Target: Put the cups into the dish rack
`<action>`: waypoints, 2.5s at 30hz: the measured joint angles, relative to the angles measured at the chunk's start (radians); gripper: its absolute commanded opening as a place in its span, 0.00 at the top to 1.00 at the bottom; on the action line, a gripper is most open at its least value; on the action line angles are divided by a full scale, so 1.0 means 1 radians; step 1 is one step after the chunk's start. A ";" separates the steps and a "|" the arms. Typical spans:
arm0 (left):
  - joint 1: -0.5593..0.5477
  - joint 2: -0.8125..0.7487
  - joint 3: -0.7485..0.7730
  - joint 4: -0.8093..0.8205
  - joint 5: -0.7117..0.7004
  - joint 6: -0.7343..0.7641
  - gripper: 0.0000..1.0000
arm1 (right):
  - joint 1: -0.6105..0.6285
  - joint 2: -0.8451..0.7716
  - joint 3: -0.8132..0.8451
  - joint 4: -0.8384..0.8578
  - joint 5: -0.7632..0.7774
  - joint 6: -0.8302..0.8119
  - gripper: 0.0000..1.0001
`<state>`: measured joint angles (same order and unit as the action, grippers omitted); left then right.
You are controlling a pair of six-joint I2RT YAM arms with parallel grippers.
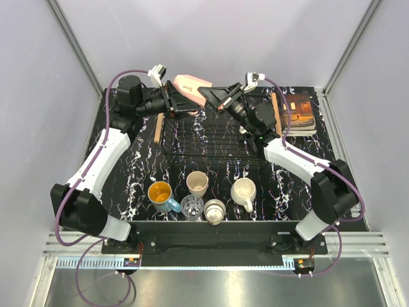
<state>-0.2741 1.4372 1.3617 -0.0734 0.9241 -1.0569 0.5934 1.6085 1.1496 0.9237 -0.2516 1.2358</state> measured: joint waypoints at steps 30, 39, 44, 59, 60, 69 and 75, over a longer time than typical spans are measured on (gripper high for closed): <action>0.098 0.001 0.142 -0.251 -0.051 0.172 1.00 | -0.061 -0.357 -0.095 -0.566 -0.137 -0.246 0.16; -0.071 0.229 0.582 -0.726 -0.396 0.733 1.00 | -0.063 -0.670 -0.094 -0.974 -0.049 -0.504 0.13; -0.159 0.420 0.728 -0.841 -0.528 0.932 1.00 | -0.063 -0.750 -0.111 -1.052 0.010 -0.573 0.13; -0.263 0.922 0.994 -0.877 -0.635 1.156 1.00 | -0.063 -0.883 -0.232 -1.154 0.163 -0.673 0.11; -0.267 0.931 0.993 -0.875 -0.635 1.166 1.00 | -0.063 -0.885 -0.240 -1.154 0.166 -0.676 0.11; -0.278 0.956 0.958 -0.760 -0.675 1.223 1.00 | -0.063 -0.894 -0.291 -1.165 0.186 -0.682 0.10; -0.278 1.012 0.953 -0.694 -0.709 1.249 1.00 | -0.063 -0.904 -0.298 -1.176 0.189 -0.681 0.10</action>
<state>-0.5518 2.4489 2.3142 -0.7670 0.2150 0.1921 0.5301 0.7040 0.8513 -0.2527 -0.0624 0.5545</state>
